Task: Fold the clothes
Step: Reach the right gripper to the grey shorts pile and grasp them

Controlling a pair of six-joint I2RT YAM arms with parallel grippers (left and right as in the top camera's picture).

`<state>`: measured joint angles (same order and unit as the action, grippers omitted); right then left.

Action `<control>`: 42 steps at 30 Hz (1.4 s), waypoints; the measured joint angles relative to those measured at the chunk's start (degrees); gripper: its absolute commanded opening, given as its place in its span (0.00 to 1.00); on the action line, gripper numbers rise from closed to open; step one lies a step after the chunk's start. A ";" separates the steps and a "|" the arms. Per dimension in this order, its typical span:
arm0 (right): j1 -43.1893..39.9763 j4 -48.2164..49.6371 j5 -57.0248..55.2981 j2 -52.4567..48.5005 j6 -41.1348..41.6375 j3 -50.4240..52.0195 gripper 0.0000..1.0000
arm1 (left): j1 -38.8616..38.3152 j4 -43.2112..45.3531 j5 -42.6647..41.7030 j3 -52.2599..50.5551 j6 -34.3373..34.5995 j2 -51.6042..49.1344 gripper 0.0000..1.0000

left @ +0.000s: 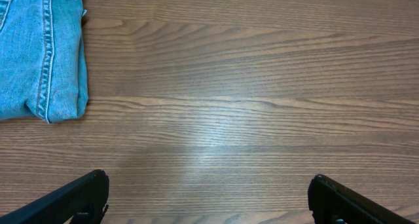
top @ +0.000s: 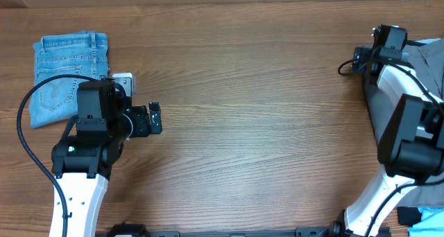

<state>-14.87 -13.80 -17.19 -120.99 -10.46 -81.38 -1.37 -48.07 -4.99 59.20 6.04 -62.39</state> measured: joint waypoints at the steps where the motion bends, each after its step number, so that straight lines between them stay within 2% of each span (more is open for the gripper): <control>1: 0.02 -0.02 -0.04 -1.18 -0.11 0.00 0.89 | 0.00 0.02 0.00 0.00 0.00 0.00 1.00; 4: 0.00 -0.11 -0.22 -2.29 -0.31 -0.02 0.86 | 0.00 0.04 0.00 0.00 0.00 0.00 1.00; 6: -0.11 -0.09 -0.22 -2.29 -0.17 -0.04 0.81 | 0.00 0.04 -0.02 0.00 0.00 0.00 1.00; 7: -0.20 -0.13 -0.22 -2.29 0.11 -0.04 0.75 | 0.00 0.04 -0.02 0.00 0.00 0.00 1.00; 10: -0.98 -0.48 -0.17 -2.29 0.87 -0.04 0.43 | 0.00 0.04 0.00 0.00 0.00 0.00 1.00; 11: -1.25 -0.79 -0.17 -2.29 1.14 -0.04 0.29 | 0.00 0.04 0.00 0.00 0.00 0.00 1.00; 12: -1.27 -0.85 -0.24 -2.29 1.07 -0.04 0.21 | 0.00 0.04 0.00 0.00 0.00 0.00 1.00; 14: -1.27 -0.76 -0.44 -2.29 1.57 -0.04 0.10 | 0.00 0.04 0.00 0.00 0.00 0.00 1.00; 16: -1.20 -1.46 -1.07 -2.29 1.38 -0.15 0.04 | 0.00 0.04 0.00 0.00 0.00 0.00 1.00; 19: -0.42 -4.17 -1.51 -2.16 1.42 -1.79 0.04 | 0.00 0.04 -0.02 0.00 0.00 0.00 1.00; 23: 3.80 -13.42 -0.72 1.53 0.98 -7.54 0.04 | 0.00 0.04 -0.02 0.00 0.00 0.00 1.00; 27: 11.91 -22.53 4.85 8.11 0.11 -11.80 0.04 | 0.00 0.04 -0.02 0.00 0.00 0.00 1.00; 31: 27.19 -31.26 16.41 9.70 -0.15 -12.50 0.04 | 0.00 0.04 -0.04 0.00 0.00 0.00 1.00; 37: 50.05 -38.01 25.79 9.70 -3.61 -12.52 0.04 | 0.00 0.07 -0.39 0.00 0.00 0.00 1.00; 39: 55.39 -39.98 26.62 9.70 -5.49 -12.52 0.15 | 0.00 0.11 -0.39 0.00 0.00 0.00 1.00; 41: 59.58 -41.64 26.75 9.70 -6.93 -12.52 0.15 | 0.00 0.07 -0.39 0.00 0.00 0.00 1.00; 42: 60.78 -42.16 26.18 9.70 -6.88 -12.52 0.18 | 0.00 0.04 -0.42 0.00 0.00 0.00 1.00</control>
<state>45.91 -55.96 8.99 -111.28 -17.34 -93.91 -1.37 -48.03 -5.41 59.20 6.04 -62.39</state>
